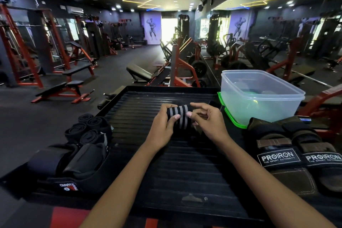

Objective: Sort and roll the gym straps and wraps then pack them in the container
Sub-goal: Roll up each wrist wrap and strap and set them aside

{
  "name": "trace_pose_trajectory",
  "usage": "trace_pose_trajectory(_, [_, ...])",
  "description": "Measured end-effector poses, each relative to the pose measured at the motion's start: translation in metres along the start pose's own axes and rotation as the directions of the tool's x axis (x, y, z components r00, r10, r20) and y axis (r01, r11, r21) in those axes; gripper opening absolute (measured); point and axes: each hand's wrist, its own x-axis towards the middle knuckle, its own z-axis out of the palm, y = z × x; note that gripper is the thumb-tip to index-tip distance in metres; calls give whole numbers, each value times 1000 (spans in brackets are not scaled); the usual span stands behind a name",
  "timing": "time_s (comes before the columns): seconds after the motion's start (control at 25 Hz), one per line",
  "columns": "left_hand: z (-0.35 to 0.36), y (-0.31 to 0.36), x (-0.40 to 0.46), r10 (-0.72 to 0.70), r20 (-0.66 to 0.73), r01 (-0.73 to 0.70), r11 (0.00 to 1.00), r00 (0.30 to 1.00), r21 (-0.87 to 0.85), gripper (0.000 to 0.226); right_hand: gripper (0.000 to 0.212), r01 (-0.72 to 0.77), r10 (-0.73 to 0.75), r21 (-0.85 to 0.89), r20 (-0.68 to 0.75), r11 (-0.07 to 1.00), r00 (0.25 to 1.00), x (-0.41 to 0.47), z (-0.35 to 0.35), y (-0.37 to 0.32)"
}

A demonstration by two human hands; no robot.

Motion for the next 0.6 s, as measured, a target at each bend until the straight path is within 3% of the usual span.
trace_pose_trajectory(0.24, [2,-1,-2,-14,5,14,1000,1000,-9,18,50,70,-67,-119,29,990,997,-6,9,4])
trace_pose_trajectory(0.4, [3,-1,-1,-12,29,13,1000,999,-20,16,40,166,-154,-195,76,967,985,-10,8,-1])
trace_pose_trajectory(0.6, [3,1,0,-31,53,33,999,998,-42,17,44,119,-114,-155,41,981,993,-3,2,-1])
